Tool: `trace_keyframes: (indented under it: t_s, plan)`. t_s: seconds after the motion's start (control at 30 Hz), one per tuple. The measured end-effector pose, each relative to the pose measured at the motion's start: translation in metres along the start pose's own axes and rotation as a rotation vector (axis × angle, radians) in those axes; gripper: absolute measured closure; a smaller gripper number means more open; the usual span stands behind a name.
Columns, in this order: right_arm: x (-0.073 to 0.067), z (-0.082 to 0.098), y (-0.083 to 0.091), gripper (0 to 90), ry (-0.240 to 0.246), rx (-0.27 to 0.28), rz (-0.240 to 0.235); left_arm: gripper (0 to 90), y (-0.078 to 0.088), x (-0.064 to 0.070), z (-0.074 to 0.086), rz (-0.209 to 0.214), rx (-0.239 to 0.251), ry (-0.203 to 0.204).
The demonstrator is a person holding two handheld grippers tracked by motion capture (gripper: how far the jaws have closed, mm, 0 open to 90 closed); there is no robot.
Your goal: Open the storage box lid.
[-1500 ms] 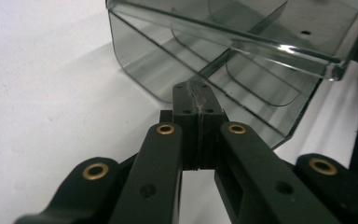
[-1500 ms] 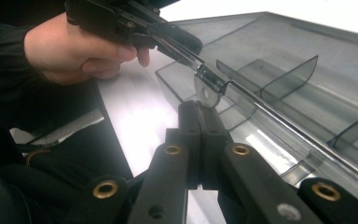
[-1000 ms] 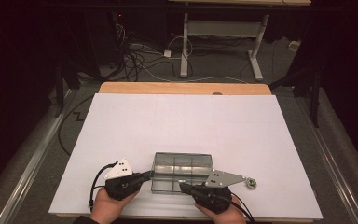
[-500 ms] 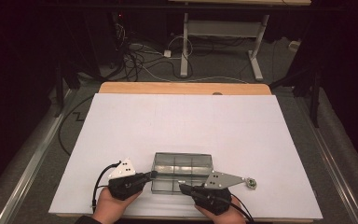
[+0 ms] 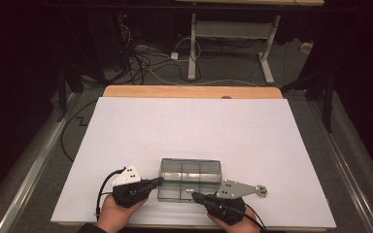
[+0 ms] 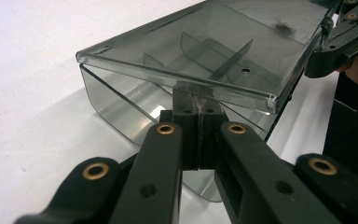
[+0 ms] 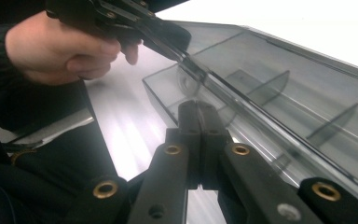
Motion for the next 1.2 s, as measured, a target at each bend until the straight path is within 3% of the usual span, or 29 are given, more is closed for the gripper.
trace_keyframes:
  t_s: [0.23, 0.7, 1.0, 1.2]
  plan:
    - [0.008, 0.008, 0.011, 90.0, -0.014, -0.007, 0.038, 87.3, -0.002, -0.002, -0.003, 0.004, 0.005, -0.009]
    - [0.037, 0.021, 0.049, 90.0, -0.07, 0.02, 0.183, 87.3, -0.005, -0.006, -0.01, 0.018, 0.013, -0.012]
    - [0.054, 0.024, 0.059, 90.0, -0.091, 0.024, 0.278, 87.3, -0.006, -0.008, -0.01, 0.018, 0.017, -0.008]
    - [0.065, 0.024, 0.062, 90.0, -0.097, 0.031, 0.303, 87.3, -0.007, -0.007, -0.01, 0.014, 0.017, -0.011]
Point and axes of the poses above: each handheld gripper's, and its own axes: y roughly backward along the jaws, z roughly out of its underside, x roughly to its right, the point moved 7 cm from there along -y, roughly forward along the jaws, and after that the axes turned 6 degrees about y, right-handed, at the moved point
